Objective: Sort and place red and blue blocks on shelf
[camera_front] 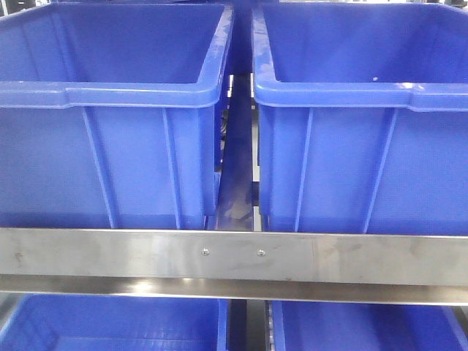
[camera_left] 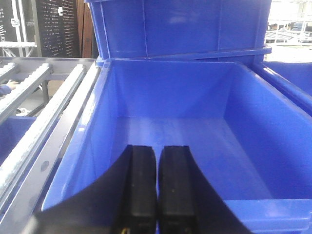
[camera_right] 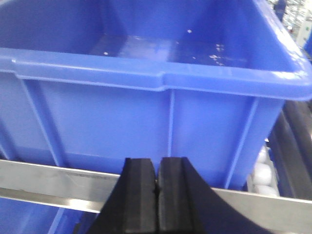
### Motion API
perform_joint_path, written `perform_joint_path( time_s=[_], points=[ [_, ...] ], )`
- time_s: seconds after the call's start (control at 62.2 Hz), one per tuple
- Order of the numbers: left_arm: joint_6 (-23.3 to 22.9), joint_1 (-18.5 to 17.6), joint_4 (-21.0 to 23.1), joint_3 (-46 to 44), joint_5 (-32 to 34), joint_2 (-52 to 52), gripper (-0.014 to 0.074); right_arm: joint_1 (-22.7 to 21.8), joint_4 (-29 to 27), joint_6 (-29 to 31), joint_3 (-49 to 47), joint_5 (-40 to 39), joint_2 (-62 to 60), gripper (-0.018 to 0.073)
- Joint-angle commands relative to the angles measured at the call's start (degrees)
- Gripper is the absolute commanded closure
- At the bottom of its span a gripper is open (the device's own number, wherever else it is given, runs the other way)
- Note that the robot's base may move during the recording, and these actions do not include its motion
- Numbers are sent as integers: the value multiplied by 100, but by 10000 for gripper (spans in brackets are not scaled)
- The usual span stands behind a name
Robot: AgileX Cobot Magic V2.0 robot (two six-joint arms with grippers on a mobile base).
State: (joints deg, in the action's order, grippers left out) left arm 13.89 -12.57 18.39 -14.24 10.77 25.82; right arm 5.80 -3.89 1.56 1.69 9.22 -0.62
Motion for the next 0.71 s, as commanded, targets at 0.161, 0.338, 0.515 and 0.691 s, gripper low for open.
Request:
perform_joint_path(
  time_s=[0.161, 0.338, 0.515, 0.691],
  points=[
    [30, 2, 32, -167, 510, 32, 471, 3, -26, 35, -128, -768, -129, 510],
    [30, 2, 32, -167, 510, 32, 471, 3, -26, 35, -133, -864, -129, 510],
    [30, 2, 32, -167, 510, 32, 471, 3, -26, 35, -133, -864, -129, 510],
    [30, 2, 32, -167, 510, 32, 471, 3, -26, 35, -133, -864, -129, 510]
  ],
)
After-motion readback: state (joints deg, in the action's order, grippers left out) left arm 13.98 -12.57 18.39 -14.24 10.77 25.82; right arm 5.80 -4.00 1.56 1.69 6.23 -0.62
